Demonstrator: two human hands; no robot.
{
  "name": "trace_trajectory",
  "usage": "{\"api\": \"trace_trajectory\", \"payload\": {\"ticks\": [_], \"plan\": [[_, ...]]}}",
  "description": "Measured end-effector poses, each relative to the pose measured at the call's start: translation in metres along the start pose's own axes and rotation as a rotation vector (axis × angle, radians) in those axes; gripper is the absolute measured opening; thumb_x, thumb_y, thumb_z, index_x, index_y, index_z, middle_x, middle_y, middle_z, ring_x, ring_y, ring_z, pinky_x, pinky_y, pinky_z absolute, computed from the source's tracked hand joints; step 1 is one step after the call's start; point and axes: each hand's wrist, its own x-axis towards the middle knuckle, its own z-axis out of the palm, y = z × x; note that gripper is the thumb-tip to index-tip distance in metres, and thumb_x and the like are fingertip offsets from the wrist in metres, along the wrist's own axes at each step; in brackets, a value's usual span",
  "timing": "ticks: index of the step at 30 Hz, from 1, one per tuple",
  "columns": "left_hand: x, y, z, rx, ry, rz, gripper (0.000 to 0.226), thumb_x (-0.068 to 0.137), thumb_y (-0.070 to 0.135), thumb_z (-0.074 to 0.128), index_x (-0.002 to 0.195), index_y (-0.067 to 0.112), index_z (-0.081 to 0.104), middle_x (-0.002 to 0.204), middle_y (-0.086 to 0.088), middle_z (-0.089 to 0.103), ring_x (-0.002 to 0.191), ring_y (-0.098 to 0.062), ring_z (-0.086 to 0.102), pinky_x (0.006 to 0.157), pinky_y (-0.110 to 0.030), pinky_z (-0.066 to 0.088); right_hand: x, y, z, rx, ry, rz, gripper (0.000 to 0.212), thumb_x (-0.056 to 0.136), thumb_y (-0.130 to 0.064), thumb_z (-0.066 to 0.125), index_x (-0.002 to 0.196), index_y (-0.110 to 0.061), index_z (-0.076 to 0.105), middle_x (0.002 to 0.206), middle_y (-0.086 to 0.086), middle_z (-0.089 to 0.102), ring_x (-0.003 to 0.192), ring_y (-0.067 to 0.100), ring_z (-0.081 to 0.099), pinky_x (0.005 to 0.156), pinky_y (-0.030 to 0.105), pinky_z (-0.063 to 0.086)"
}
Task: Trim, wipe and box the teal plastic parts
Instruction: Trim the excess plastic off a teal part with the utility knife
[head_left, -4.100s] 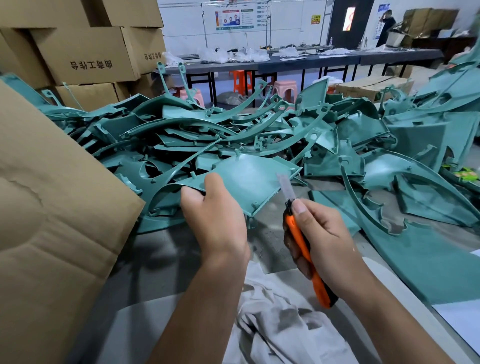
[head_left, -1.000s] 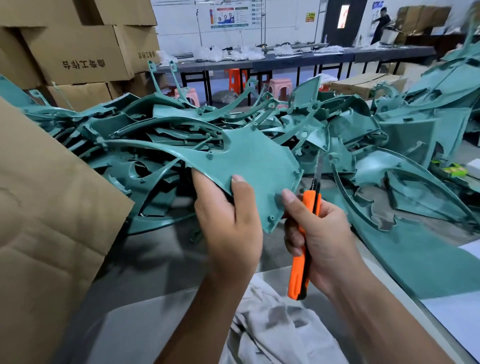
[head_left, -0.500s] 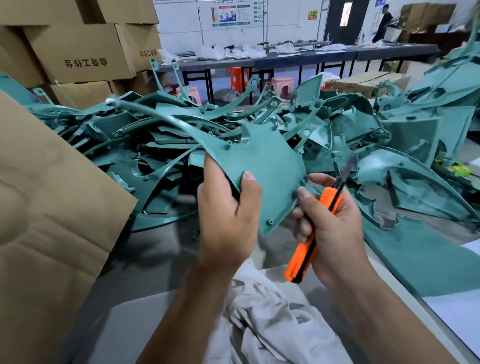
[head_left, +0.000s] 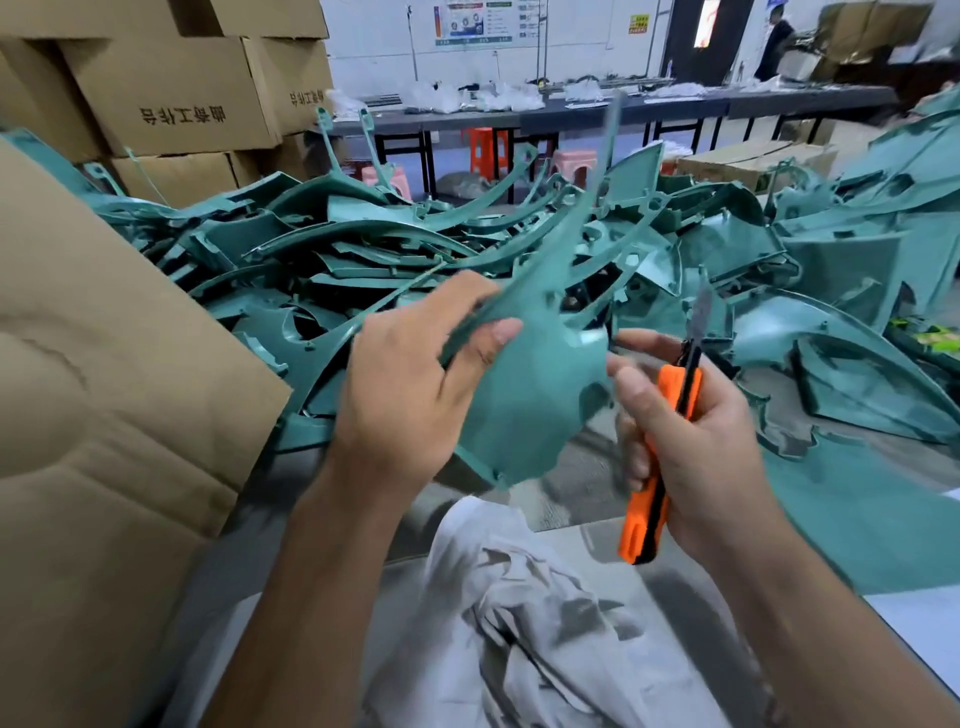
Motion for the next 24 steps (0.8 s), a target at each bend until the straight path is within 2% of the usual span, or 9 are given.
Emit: {"api": "trace_trajectory", "payload": {"ticks": [2,5,8,10,12,15,17,19,24], "plan": [[-0.002,0.005,0.006,-0.023,-0.033,0.006,0.023,0.098,0.044,0.062,0.099,0.023,0.070,0.077,0.005,0.068,0.067,-0.013,0.063,0.060,-0.038,0.048,-0.002,0.001,0.007,-0.100,-0.016,-0.001,0.040,0.073,-0.041,0.088,0.108,-0.029,0.073,0.053,0.004,0.050,0.036,0.021,0.042,0.039,0.029,0.040],[-0.005,0.006,0.015,-0.140,0.108,-0.074,0.016,0.090,0.040,0.074,0.096,0.026,0.070,0.074,0.007,0.068,0.068,-0.011,0.065,0.062,-0.028,0.050,-0.002,0.002,0.011,-0.066,0.019,0.011,0.029,0.071,-0.034,0.089,0.095,-0.029,0.075,0.051,0.006,0.046,0.034,0.021,0.039,0.039,0.028,0.038],[-0.010,0.002,0.025,-0.624,0.215,-0.423,0.036,0.082,0.029,0.083,0.112,0.027,0.064,0.090,-0.001,0.076,0.082,-0.021,0.072,0.072,-0.035,0.055,-0.001,-0.001,0.006,0.097,0.071,0.049,0.023,0.074,-0.033,0.089,0.089,-0.030,0.072,0.054,0.001,0.046,0.035,0.017,0.038,0.040,0.025,0.038],[-0.014,0.000,0.031,-0.994,0.109,-0.669,0.044,0.079,0.023,0.081,0.120,0.025,0.064,0.106,-0.004,0.078,0.098,-0.023,0.075,0.082,-0.038,0.059,0.000,-0.002,0.004,0.155,0.082,0.049,0.024,0.074,-0.035,0.086,0.091,-0.028,0.072,0.053,-0.003,0.045,0.034,0.014,0.037,0.040,0.023,0.037],[-0.020,0.000,0.038,-1.131,-0.061,-0.741,0.033,0.082,0.023,0.078,0.115,0.022,0.073,0.115,-0.007,0.076,0.107,-0.027,0.073,0.089,-0.044,0.059,0.000,-0.001,0.006,0.123,0.065,0.045,0.034,0.075,-0.036,0.087,0.102,-0.024,0.071,0.054,-0.003,0.047,0.035,0.015,0.038,0.039,0.024,0.037],[-0.024,0.001,0.042,-1.125,-0.068,-0.682,0.022,0.089,0.017,0.072,0.111,0.019,0.077,0.115,-0.012,0.076,0.106,-0.032,0.074,0.088,-0.048,0.060,-0.003,0.001,0.009,-0.035,0.113,0.038,0.029,0.081,-0.039,0.085,0.106,-0.031,0.071,0.058,-0.004,0.055,0.043,0.017,0.047,0.043,0.030,0.042],[-0.020,0.000,0.040,-1.019,0.020,-0.592,0.019,0.092,0.014,0.069,0.104,0.023,0.080,0.106,-0.004,0.079,0.099,-0.023,0.076,0.080,-0.036,0.062,-0.006,0.002,0.011,-0.268,0.233,-0.004,0.023,0.089,-0.048,0.078,0.100,-0.033,0.065,0.070,-0.001,0.062,0.057,0.020,0.058,0.052,0.038,0.049],[-0.019,-0.002,0.037,-0.810,0.057,-0.442,0.022,0.096,0.011,0.066,0.105,0.026,0.078,0.106,0.005,0.079,0.102,-0.016,0.075,0.085,-0.028,0.059,-0.008,0.002,0.011,-0.463,0.302,-0.110,0.024,0.099,-0.050,0.064,0.092,-0.029,0.056,0.080,0.008,0.058,0.069,0.029,0.059,0.061,0.042,0.050],[-0.024,-0.008,0.040,-0.432,0.062,-0.160,0.034,0.101,0.003,0.060,0.126,0.024,0.071,0.120,0.009,0.075,0.117,-0.008,0.068,0.100,-0.026,0.052,-0.016,-0.007,0.027,-0.694,0.016,-0.516,0.021,0.108,-0.018,0.049,0.090,-0.009,0.058,0.078,0.000,0.053,0.070,0.019,0.054,0.064,0.022,0.040]]}}
